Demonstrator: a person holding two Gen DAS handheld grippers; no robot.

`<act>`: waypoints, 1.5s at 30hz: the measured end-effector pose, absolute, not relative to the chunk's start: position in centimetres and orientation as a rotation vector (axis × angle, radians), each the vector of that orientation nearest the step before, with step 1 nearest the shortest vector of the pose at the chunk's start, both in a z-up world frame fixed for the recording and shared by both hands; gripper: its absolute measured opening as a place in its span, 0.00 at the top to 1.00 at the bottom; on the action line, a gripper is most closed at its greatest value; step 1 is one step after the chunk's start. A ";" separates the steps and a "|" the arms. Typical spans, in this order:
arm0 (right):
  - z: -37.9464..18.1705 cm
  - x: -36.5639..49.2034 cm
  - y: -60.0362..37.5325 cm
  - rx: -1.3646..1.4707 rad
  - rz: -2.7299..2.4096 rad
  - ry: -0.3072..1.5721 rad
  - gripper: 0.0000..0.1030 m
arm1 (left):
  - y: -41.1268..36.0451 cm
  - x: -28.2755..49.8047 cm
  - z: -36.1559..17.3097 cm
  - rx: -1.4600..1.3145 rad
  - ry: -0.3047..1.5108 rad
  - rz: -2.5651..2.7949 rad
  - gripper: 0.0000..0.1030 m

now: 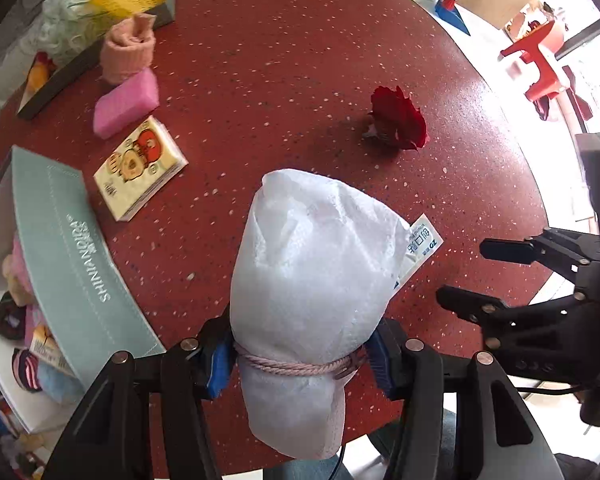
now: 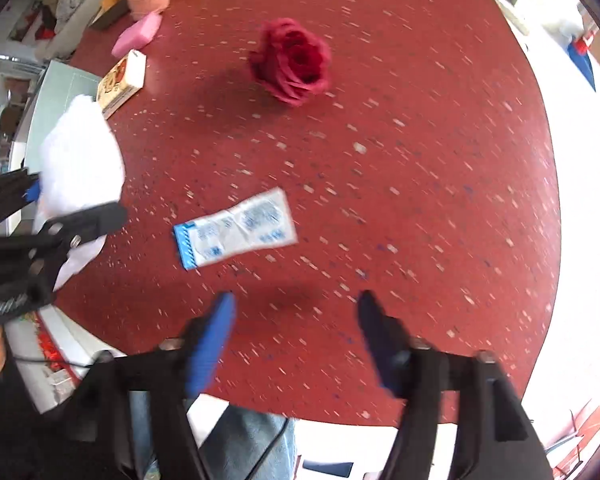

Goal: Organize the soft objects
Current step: 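Grasp the white string-tied bundle with the left tool while the right tool grasps the plaster packet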

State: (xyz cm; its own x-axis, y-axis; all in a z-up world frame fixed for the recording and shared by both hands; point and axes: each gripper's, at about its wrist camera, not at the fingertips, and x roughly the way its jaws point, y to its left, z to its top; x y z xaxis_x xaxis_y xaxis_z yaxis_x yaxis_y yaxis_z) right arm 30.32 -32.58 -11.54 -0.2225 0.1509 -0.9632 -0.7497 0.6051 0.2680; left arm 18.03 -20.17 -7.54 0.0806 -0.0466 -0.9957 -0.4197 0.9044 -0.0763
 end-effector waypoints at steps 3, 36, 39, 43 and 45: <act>-12.2 29.8 -30.5 -0.486 0.766 1.587 0.30 | -18.9 15.8 -6.1 -0.411 1.461 0.313 0.45; -9.6 31.2 -26.2 -0.692 1.055 1.602 1.00 | -20.8 16.7 -5.2 -0.534 1.394 0.315 0.45; -8.4 31.9 -27.9 -0.695 1.041 1.591 0.94 | -20.9 16.8 -5.1 -0.525 1.392 0.307 0.45; -11.9 30.0 -29.8 -0.720 0.975 1.581 0.46 | -20.9 16.4 -5.2 -0.526 1.394 0.313 0.45; -12.5 30.4 -30.4 -0.764 0.957 1.549 0.46 | -20.8 16.1 -5.2 -0.533 1.394 0.321 0.45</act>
State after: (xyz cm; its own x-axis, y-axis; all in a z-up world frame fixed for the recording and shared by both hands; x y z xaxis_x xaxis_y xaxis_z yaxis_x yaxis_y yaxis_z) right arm 30.36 -30.39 -12.47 -0.1842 0.0228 -0.9826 -0.8684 0.4646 0.1735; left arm 16.09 -20.81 -5.15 0.1611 -0.0948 -0.9824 -0.5144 0.8414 -0.1655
